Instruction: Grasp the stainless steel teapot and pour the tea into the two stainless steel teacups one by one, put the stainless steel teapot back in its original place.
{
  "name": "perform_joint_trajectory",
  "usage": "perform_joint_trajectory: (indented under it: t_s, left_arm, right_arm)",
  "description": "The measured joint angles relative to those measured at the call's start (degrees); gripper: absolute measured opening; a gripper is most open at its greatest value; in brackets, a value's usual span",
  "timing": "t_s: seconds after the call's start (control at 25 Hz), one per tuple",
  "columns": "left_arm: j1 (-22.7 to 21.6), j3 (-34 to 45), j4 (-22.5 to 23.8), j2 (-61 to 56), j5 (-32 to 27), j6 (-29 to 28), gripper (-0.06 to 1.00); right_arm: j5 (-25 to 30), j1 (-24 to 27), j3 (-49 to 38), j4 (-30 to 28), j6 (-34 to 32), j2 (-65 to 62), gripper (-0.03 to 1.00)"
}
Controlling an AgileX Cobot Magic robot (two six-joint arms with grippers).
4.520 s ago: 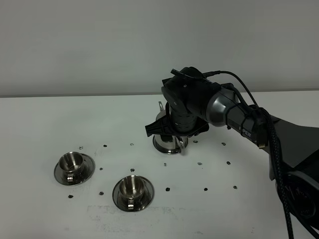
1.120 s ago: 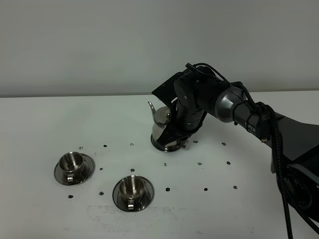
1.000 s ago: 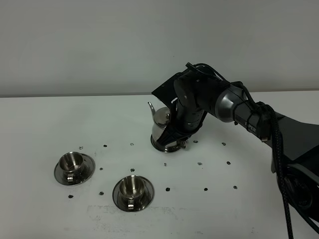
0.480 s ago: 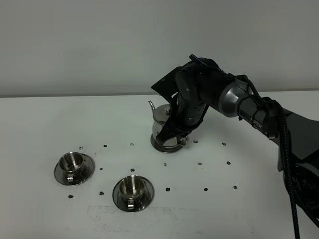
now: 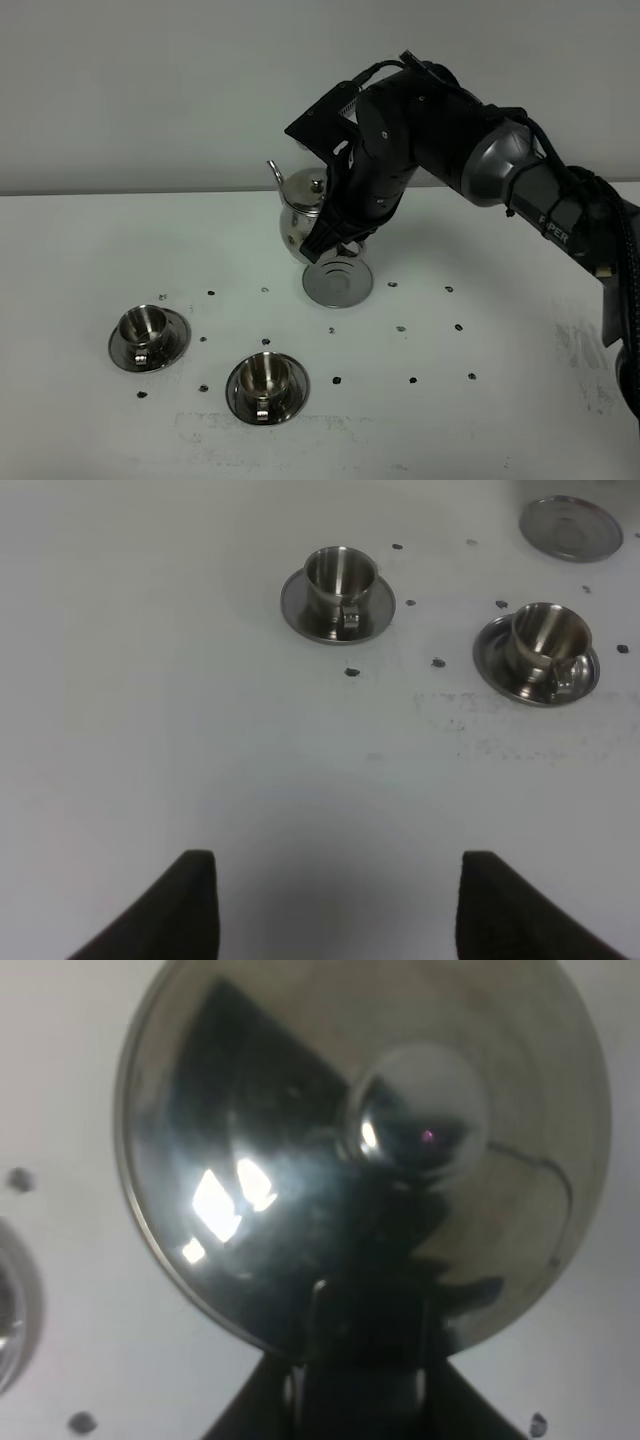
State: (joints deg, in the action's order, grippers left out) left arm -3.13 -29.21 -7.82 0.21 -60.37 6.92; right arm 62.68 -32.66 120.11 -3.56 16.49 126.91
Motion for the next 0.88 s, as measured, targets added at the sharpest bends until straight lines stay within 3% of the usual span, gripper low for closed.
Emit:
perform_joint_trajectory:
  t_s: [0.24,0.64,0.88]
  left_arm:
    - [0.00,0.00,0.00,0.00,0.00,0.00,0.57]
    - [0.00,0.00,0.00,0.00,0.00,0.00,0.57]
    - [0.00,0.00,0.00,0.00,0.00,0.00,0.57]
  right_arm:
    - [0.38,-1.25,-3.07,3.56,1.55,-3.63,0.20]
    - [-13.40,-1.25,-27.20,3.02,3.83,-17.16,0.20]
    - [-20.28,-2.75,-42.34,0.91,12.32,-24.81,0.20]
